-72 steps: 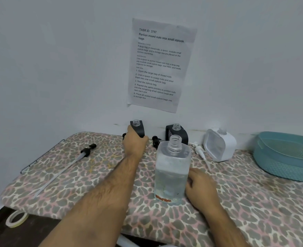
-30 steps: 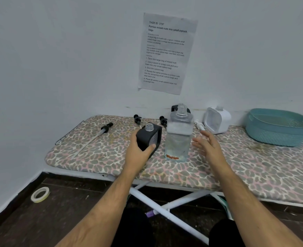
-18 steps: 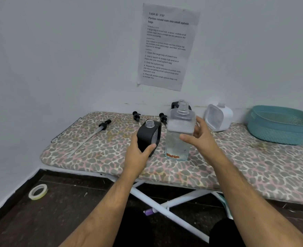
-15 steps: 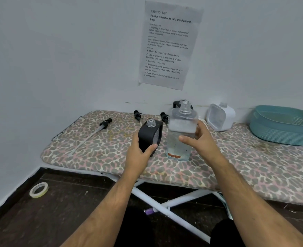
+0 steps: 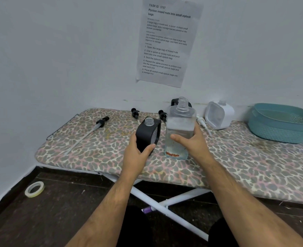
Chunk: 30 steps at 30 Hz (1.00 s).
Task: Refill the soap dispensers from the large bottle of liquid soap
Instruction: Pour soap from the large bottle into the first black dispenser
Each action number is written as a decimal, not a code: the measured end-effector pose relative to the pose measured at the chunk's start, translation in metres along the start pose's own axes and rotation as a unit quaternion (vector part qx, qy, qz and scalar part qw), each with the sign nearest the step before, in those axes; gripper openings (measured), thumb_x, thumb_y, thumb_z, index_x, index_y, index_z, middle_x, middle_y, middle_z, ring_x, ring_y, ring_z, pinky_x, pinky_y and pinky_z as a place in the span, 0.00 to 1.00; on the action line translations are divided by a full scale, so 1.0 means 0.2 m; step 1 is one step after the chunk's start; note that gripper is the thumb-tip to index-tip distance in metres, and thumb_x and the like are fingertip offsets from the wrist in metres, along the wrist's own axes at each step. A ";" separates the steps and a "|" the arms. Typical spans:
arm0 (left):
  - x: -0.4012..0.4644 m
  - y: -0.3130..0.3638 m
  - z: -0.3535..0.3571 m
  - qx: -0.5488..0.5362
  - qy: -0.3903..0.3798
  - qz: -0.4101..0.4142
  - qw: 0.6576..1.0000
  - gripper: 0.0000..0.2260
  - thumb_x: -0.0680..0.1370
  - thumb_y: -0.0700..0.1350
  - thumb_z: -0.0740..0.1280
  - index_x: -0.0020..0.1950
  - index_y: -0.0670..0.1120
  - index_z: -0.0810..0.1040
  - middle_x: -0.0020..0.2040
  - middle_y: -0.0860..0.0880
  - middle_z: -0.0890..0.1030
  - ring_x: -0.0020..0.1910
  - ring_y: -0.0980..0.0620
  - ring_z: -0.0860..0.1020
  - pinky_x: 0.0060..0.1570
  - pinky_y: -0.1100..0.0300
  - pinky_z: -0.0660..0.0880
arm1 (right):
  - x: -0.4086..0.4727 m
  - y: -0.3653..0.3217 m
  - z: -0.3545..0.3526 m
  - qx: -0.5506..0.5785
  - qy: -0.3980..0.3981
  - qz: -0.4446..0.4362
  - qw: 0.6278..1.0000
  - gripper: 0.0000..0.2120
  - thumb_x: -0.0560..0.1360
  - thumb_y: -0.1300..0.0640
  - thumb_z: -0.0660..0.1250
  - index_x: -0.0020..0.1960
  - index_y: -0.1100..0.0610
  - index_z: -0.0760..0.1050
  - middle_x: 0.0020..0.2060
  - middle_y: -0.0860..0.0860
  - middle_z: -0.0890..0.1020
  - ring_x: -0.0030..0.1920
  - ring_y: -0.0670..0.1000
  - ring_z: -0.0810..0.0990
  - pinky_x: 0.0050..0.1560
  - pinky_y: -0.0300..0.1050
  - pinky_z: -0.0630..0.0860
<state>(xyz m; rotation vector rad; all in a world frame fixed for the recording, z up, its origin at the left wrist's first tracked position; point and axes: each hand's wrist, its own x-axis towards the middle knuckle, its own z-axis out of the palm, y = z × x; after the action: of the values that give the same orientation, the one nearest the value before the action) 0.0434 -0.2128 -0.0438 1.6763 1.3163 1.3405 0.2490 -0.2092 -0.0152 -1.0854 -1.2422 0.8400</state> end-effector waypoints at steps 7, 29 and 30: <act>-0.01 0.01 0.00 -0.006 0.005 0.003 1.000 0.28 0.75 0.50 0.73 0.73 0.53 0.67 0.63 0.61 0.77 0.61 0.64 0.75 0.64 0.54 0.74 | 0.02 -0.07 -0.02 -0.077 -0.012 -0.006 0.997 0.30 0.65 0.58 0.81 0.63 0.51 0.72 0.57 0.48 0.82 0.56 0.46 0.82 0.57 0.49 0.80; -0.01 -0.01 -0.01 -0.009 -0.010 -0.014 1.000 0.30 0.74 0.56 0.72 0.73 0.56 0.64 0.67 0.59 0.76 0.65 0.59 0.74 0.68 0.49 0.72 | 0.09 -0.34 -0.12 -0.514 -0.132 -0.008 0.848 0.31 0.64 0.38 0.77 0.60 0.48 0.69 0.43 0.44 0.77 0.45 0.50 0.77 0.41 0.47 0.74; -0.01 -0.01 -0.01 -0.010 -0.011 -0.015 1.000 0.30 0.75 0.56 0.72 0.73 0.56 0.65 0.66 0.59 0.76 0.65 0.59 0.74 0.67 0.49 0.72 | 0.09 -0.35 -0.12 -0.519 -0.138 -0.008 0.844 0.31 0.64 0.38 0.77 0.60 0.47 0.69 0.44 0.45 0.78 0.45 0.50 0.77 0.41 0.47 0.74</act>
<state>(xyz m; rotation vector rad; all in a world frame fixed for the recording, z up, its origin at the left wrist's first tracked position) 0.0407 -0.2142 -0.0447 1.6475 1.3074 1.3098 0.2701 -0.2171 0.0572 -1.8317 -2.0401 0.2467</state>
